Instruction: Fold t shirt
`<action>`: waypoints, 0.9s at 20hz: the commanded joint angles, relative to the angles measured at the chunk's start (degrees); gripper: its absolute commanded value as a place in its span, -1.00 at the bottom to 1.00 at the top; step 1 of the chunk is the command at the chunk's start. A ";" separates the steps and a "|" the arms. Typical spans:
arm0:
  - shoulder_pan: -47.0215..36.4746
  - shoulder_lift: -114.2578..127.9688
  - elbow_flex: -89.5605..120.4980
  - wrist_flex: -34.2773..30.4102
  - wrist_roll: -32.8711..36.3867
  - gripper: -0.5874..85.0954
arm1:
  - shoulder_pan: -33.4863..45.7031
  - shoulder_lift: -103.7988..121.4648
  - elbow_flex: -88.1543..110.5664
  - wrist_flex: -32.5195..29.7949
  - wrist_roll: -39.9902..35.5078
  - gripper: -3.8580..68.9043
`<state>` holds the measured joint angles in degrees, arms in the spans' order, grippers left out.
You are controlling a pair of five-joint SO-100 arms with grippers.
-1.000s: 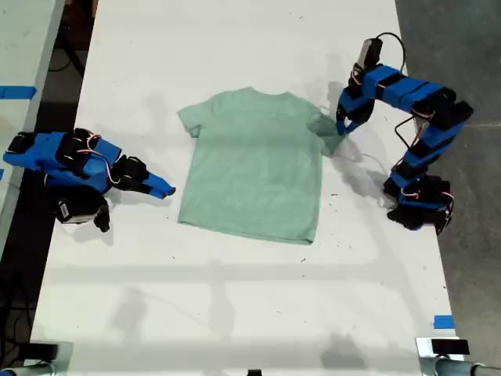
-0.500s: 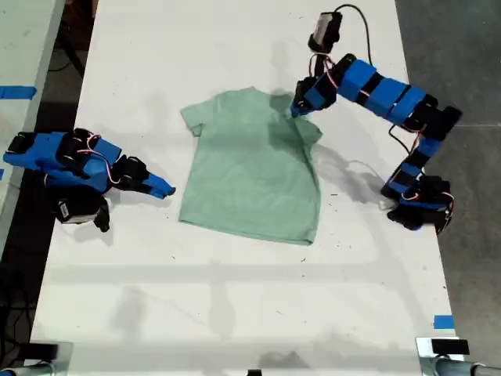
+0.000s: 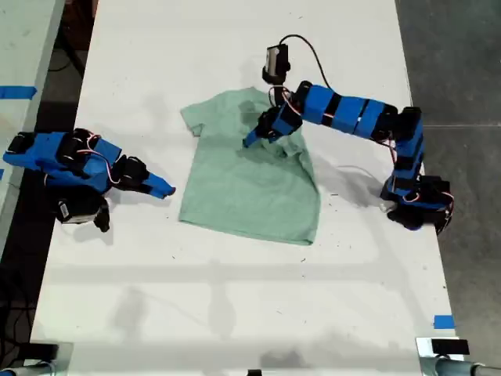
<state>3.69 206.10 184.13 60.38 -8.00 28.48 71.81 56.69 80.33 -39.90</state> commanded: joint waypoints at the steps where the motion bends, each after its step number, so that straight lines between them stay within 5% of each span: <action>1: 0.53 0.26 0.44 0.18 -0.18 -0.72 | 2.29 18.90 -0.53 9.05 0.62 -0.80; 4: 0.53 0.26 0.44 0.18 -0.18 -0.72 | -2.02 43.77 15.82 14.15 5.71 -0.88; 10: 0.53 0.26 0.44 0.18 -0.18 -0.72 | -12.74 99.84 83.94 -2.81 16.44 -0.88; 13: 0.53 0.26 0.44 0.18 -0.18 -0.72 | -15.03 127.09 110.21 -2.02 18.72 -0.87; 18: 0.53 0.26 0.44 0.26 -0.18 -0.72 | -16.17 129.38 119.79 -2.55 21.09 -0.87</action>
<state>3.69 206.10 184.13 60.64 -8.00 12.13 199.86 173.85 78.49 -21.27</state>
